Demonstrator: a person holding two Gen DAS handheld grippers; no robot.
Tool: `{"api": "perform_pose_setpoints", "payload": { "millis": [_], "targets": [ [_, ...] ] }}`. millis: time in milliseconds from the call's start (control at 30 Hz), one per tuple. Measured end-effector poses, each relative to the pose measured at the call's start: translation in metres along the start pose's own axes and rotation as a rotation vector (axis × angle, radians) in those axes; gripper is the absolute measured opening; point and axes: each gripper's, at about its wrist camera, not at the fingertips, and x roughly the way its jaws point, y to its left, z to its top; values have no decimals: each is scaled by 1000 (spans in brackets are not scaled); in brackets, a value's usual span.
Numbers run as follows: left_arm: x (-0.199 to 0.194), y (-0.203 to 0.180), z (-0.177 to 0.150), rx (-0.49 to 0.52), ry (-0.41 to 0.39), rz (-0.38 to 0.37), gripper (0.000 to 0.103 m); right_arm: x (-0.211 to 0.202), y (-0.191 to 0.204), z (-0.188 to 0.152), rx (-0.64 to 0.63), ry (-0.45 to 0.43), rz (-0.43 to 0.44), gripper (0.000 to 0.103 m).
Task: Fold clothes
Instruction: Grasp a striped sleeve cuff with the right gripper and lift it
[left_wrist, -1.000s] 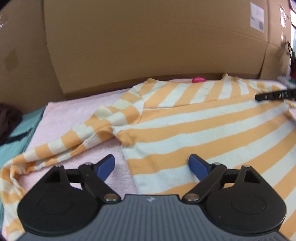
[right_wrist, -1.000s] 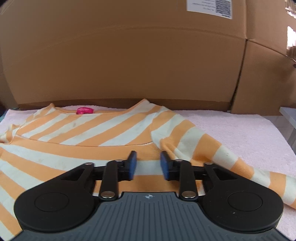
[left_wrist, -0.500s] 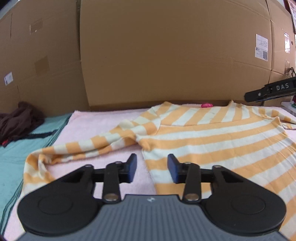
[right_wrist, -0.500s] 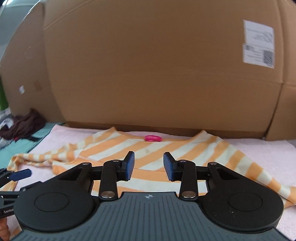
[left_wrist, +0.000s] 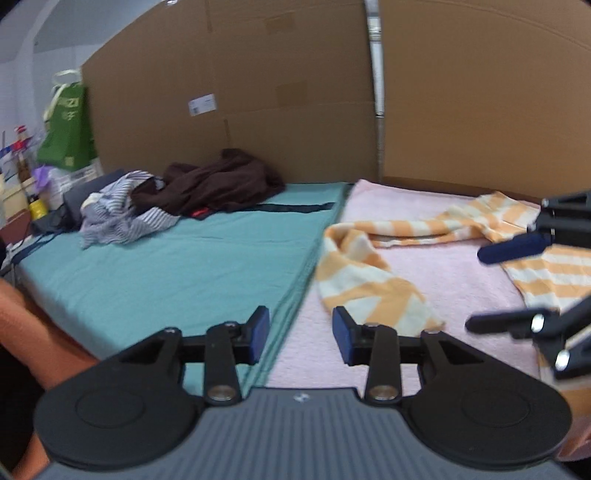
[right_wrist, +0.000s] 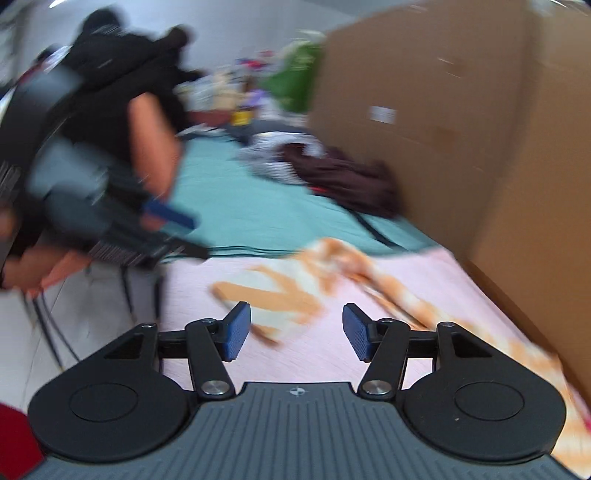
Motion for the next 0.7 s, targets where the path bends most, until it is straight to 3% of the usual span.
{"api": "perform_pose_setpoints", "payload": {
  "millis": [100,133,200,300,367,400,433,700],
  "targets": [
    [-4,6,0,-5,-5,25,40,25,35,15,-147,7,80,54],
    [-5,3,0,13,-9,33,44,33,40,17,-167,18,88,53],
    [-7,-2,1,57,-16,51,53,48,43,16,-173,48,86,52],
    [-10,-10,3,117,-36,76,59,66,42,17,-151,49,64,52],
    [-15,-13,4,134,-54,79,66,73,38,20,-96,53,68,47],
    [-17,-13,5,138,-63,77,67,76,34,21,-57,66,79,18],
    [-18,-13,5,139,-69,75,69,78,31,22,-18,74,81,7],
    [-8,-25,0,151,-48,51,82,62,-15,31,324,7,125,5]
  ]
}}
